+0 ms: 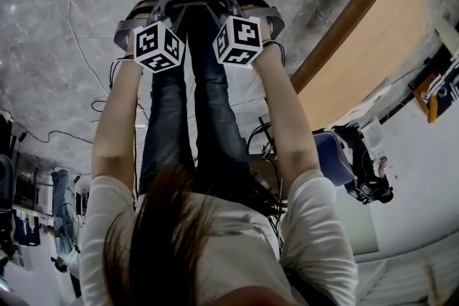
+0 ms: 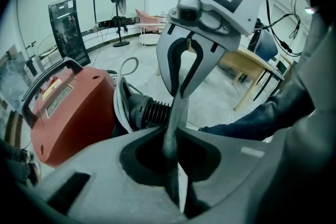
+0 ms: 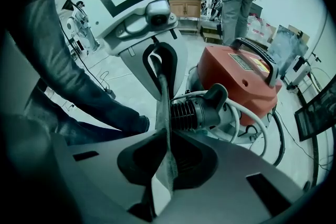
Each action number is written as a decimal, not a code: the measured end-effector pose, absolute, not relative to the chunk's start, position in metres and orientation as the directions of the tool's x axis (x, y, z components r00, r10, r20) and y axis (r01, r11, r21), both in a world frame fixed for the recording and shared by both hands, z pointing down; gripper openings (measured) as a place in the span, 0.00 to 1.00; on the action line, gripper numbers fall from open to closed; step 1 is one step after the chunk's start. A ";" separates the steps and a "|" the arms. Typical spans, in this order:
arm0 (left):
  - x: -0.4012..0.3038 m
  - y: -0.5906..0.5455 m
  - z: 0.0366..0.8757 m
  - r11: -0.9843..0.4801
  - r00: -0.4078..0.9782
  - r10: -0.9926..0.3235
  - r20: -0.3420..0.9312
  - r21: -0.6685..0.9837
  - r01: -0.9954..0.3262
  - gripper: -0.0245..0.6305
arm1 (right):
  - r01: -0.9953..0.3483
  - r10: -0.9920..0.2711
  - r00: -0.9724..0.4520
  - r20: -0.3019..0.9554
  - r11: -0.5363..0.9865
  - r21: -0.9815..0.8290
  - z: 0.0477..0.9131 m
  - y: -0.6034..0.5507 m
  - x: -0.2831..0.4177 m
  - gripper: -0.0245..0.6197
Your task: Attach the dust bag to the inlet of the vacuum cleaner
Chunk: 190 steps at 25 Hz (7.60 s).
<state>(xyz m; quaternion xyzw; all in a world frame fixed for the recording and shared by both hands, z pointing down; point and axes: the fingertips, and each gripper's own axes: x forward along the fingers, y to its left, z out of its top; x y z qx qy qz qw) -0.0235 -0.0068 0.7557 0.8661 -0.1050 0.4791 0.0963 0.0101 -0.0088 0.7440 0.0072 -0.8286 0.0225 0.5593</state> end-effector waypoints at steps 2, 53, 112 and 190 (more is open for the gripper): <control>-0.023 -0.009 0.756 -0.966 0.513 -0.075 0.855 0.065 -0.251 0.10 | -0.061 0.010 -0.375 0.927 0.997 -0.035 0.745 -0.009 0.010 0.08; -0.018 -0.035 0.754 -0.935 0.558 -0.028 0.829 0.176 -0.309 0.14 | 0.000 0.014 -0.367 0.930 1.000 -0.014 0.746 -0.042 0.013 0.10; -0.024 -0.033 0.760 -0.782 0.512 -0.034 0.858 0.296 -0.548 0.23 | -0.303 0.020 -0.411 0.912 0.940 -0.157 0.743 -0.048 0.013 0.27; -0.070 -0.125 0.093 -0.467 0.475 -0.870 0.133 0.085 -0.880 0.06 | -0.791 -0.763 -0.603 0.233 0.609 -0.053 0.088 -0.091 0.057 0.04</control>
